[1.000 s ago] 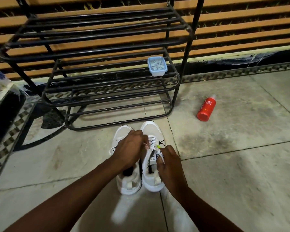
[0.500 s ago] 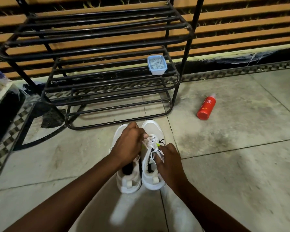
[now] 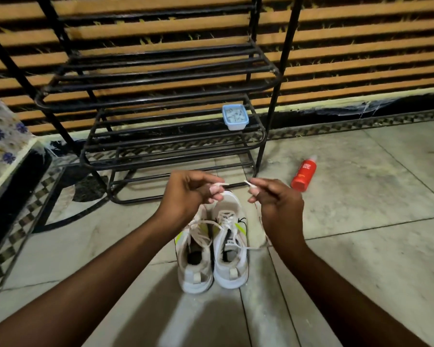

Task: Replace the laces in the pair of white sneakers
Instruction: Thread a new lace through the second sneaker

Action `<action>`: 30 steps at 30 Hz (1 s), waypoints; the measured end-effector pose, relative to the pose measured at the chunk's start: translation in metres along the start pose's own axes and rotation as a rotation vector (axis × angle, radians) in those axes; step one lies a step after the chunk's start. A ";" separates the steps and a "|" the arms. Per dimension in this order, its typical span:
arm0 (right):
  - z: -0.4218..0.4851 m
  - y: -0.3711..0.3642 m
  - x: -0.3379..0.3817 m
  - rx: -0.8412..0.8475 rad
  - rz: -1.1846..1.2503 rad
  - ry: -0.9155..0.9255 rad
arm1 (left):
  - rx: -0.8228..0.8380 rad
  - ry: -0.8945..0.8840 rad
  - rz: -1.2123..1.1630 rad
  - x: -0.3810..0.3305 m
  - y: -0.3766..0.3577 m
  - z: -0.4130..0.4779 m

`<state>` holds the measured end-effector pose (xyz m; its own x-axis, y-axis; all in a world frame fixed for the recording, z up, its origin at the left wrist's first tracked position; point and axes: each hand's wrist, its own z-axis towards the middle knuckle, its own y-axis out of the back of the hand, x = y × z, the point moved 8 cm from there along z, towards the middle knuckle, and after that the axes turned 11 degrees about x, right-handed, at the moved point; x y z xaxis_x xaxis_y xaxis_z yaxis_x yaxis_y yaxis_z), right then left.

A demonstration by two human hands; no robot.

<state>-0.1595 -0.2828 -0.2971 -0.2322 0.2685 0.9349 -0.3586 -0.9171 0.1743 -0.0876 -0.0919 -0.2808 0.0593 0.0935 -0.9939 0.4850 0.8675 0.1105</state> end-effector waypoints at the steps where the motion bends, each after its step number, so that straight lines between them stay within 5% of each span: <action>1: 0.008 0.002 0.013 -0.001 0.084 0.001 | -0.006 -0.021 -0.049 -0.013 0.002 0.000; 12: 0.049 0.004 0.126 0.046 0.190 0.065 | -0.088 -0.080 -0.091 -0.108 0.016 -0.002; 30: 0.047 -0.010 0.138 0.021 0.241 0.016 | -0.167 -0.051 -0.124 -0.119 0.009 -0.008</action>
<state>-0.1460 -0.2505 -0.1553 -0.3233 0.0453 0.9452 -0.2725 -0.9610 -0.0472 -0.0976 -0.0911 -0.1619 0.0541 -0.0405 -0.9977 0.3405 0.9400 -0.0197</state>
